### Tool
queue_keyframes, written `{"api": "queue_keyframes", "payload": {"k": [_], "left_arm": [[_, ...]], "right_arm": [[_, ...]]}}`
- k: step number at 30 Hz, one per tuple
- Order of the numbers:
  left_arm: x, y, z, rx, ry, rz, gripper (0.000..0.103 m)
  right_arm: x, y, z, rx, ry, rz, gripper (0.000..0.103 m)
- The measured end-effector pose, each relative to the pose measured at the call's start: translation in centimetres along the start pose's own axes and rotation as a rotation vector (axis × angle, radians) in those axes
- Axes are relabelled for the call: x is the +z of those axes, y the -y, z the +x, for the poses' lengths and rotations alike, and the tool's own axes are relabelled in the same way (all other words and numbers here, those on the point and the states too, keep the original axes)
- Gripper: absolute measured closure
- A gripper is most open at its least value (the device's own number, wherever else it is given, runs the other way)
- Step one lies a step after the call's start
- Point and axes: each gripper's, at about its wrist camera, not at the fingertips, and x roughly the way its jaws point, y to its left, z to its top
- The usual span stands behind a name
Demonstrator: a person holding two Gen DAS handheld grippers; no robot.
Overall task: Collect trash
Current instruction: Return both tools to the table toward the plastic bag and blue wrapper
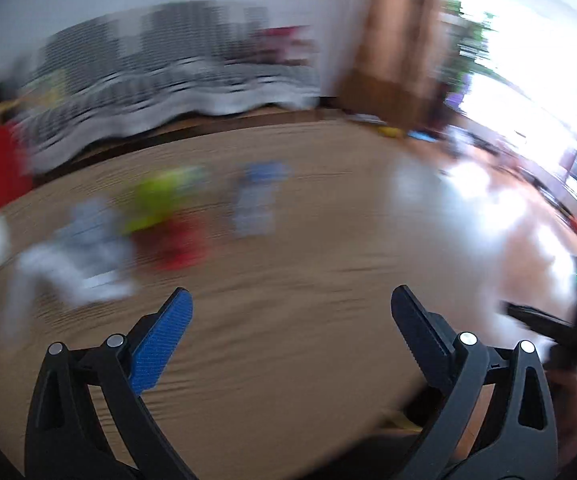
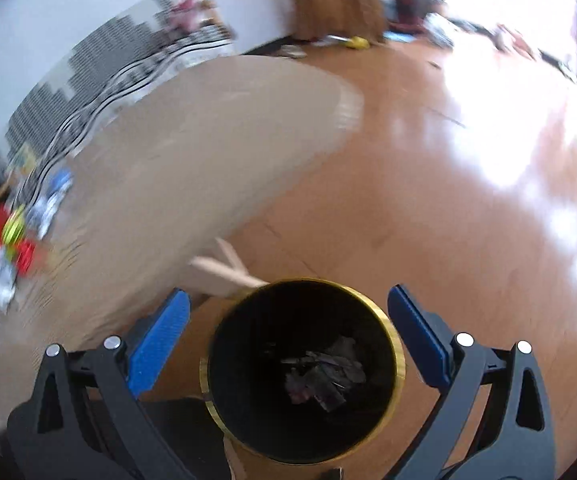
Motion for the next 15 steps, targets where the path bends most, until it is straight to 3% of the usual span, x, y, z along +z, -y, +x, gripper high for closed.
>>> {"api": "queue_keyframes", "payload": {"k": [4, 7, 9, 11, 15], "left_arm": [[-1.8, -12.2, -0.9, 0.177, -0.04, -0.24, 0.006], [-2.9, -18.5, -1.8, 0.276, -0.057, -0.33, 0.006], [-3.0, -21.5, -0.6, 0.278, -0.098, -0.353, 0.006], [-2.9, -23.6, 0.9, 0.197, -0.141, -0.383, 0.006], [-3.8, -25.3, 2.1, 0.214, -0.137, -0.409, 0.006]], "right_arm": [[-0.3, -8.0, 0.2, 0.066, 0.009, -0.17, 0.007], [0.2, -14.3, 0.4, 0.152, 0.015, -0.275, 0.007], [0.9, -18.7, 0.6, 0.204, 0.031, -0.339, 0.007], [1.9, -22.3, 1.0, 0.226, 0.052, -0.377, 0.007], [4.0, -28.0, 4.2, 0.2, 0.058, -0.411, 0.007]]}}
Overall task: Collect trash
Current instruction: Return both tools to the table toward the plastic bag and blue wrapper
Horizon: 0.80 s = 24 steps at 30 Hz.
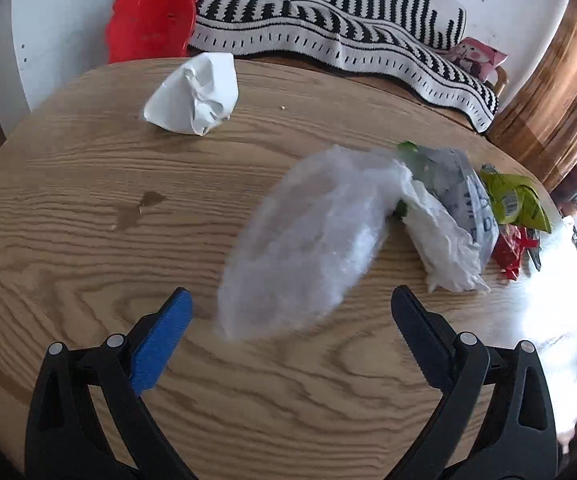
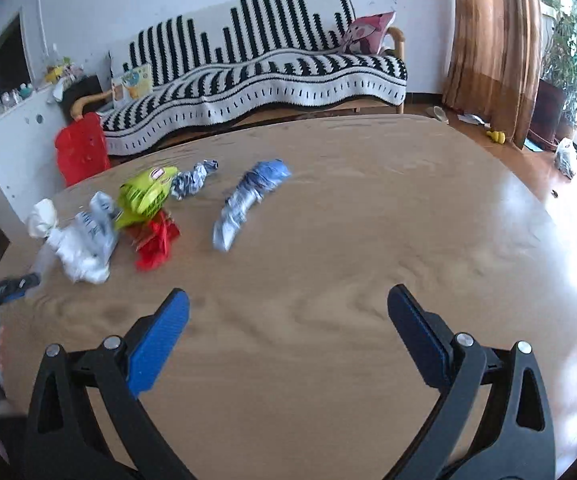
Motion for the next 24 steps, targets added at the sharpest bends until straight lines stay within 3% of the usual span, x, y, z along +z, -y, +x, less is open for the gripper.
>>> {"api": "queue_keyframes", "payload": {"k": [3, 9, 12, 14, 16, 24], "left_arm": [[0.0, -0.2, 0.3, -0.09, 0.011, 0.015, 0.006], [2.2, 0.5, 2.1, -0.044, 0.042, 0.053, 0.006], [3.2, 1.1, 3.6, -0.028, 0.021, 0.078, 0.006], [3.7, 1.8, 4.5, 0.025, 0.021, 0.136, 0.006], [3.9, 2.6, 5.5, 0.113, 0.001, 0.204, 0.006], [3.6, 2.2, 5.5, 0.115, 0.002, 0.21, 0.006]], "right_arm": [[1.7, -0.8, 4.3, 0.008, -0.048, 0.03, 0.007], [5.3, -3.2, 11.8, -0.084, -0.104, 0.047, 0.007], [6.2, -4.2, 15.4, -0.186, -0.174, 0.017, 0.006], [6.6, -4.7, 16.0, -0.208, -0.158, -0.02, 0.007], [6.7, -4.6, 16.7, -0.159, -0.172, -0.012, 0.005], [7.2, -5.0, 17.0, -0.161, -0.17, -0.009, 0.005]]}}
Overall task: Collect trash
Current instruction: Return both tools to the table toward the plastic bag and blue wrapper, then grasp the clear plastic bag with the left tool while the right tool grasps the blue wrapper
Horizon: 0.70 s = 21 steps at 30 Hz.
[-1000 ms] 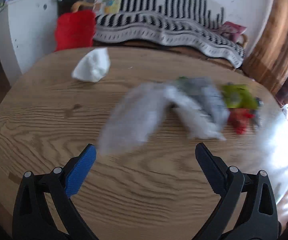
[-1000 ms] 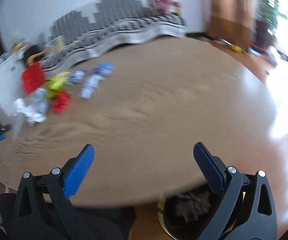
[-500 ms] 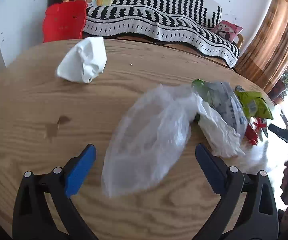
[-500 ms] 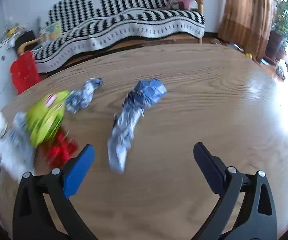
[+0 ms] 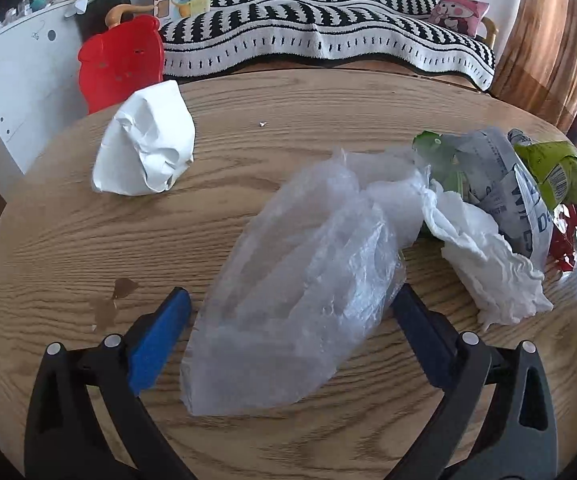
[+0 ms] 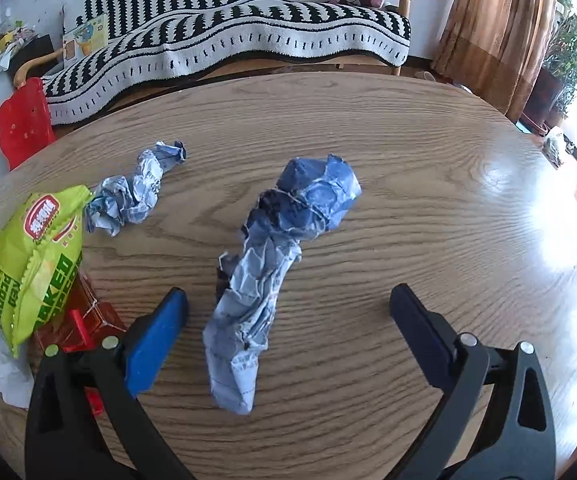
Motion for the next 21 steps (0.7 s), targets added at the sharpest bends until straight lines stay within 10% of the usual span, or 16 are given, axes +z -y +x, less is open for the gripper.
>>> {"api": "queue_keyframes", "payload": {"k": [18, 19, 21], "left_arm": [[1.0, -0.5, 0.6, 0.003, 0.005, -0.022, 0.007], [0.9, -0.6, 0.3, 0.021, 0.016, -0.024, 0.025], [1.1, -0.7, -0.5, 0.046, 0.019, -0.031, 0.099]], "right_arm": [[-0.7, 1.0, -0.8, 0.013, 0.011, 0.007, 0.006], [-0.7, 1.1, -0.9, 0.02, 0.014, 0.006, 0.015], [-0.7, 1.0, -1.6, 0.013, 0.052, -0.019, 0.052]]}}
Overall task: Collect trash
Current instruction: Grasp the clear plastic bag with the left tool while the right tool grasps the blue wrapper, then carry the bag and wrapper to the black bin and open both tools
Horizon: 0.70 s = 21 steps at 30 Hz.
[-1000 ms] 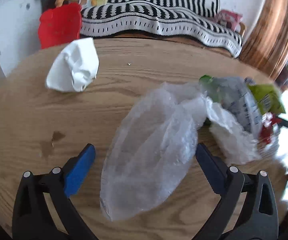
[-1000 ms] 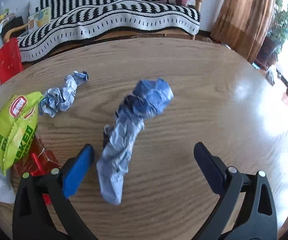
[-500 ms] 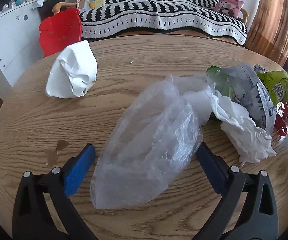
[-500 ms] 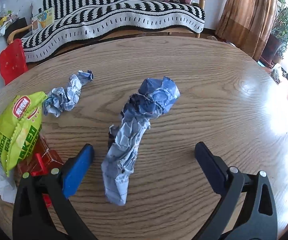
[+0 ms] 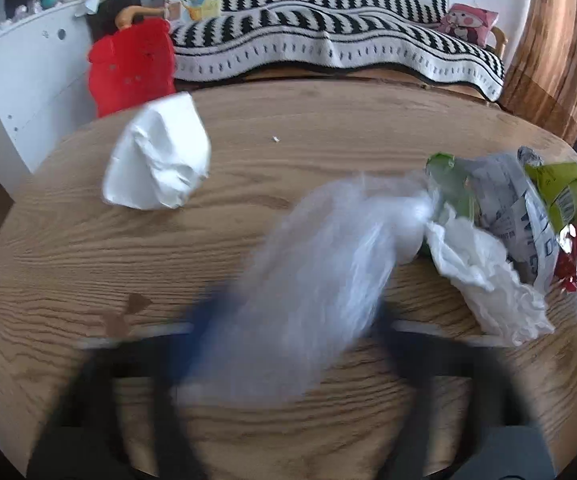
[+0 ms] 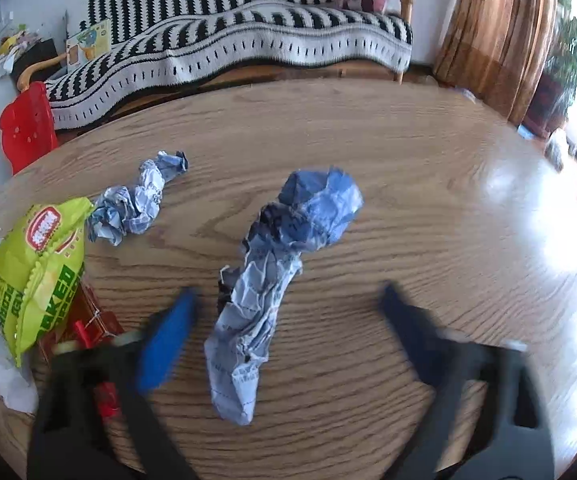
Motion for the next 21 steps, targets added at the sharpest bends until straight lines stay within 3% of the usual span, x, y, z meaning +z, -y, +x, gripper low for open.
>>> {"api": "queue_keyframes", "payload": {"k": [1, 5, 10, 18, 21], "left_arm": [[0.0, 0.0, -0.1, 0.024, -0.011, -0.006, 0.103], [-0.3, 0.9, -1.6, 0.0, 0.011, 0.023, 0.103], [-0.6, 0.7, -3.4, -0.033, 0.031, -0.018, 0.103], [-0.9, 1.1, -5.7, -0.049, 0.073, -0.038, 0.103], [-1.0, 1.6, -7.2, -0.089, 0.11, -0.053, 0.103]], "right_arm": [[-0.1, -0.1, -0.2, 0.0, 0.006, -0.006, 0.079], [-0.6, 0.6, -1.2, 0.063, 0.0, 0.047, 0.081], [-0.9, 2.6, -4.5, 0.081, 0.085, 0.114, 0.081], [-1.4, 3.0, -5.5, 0.136, 0.056, 0.115, 0.081], [-1.9, 2.7, -5.9, 0.155, 0.053, 0.121, 0.081]]}}
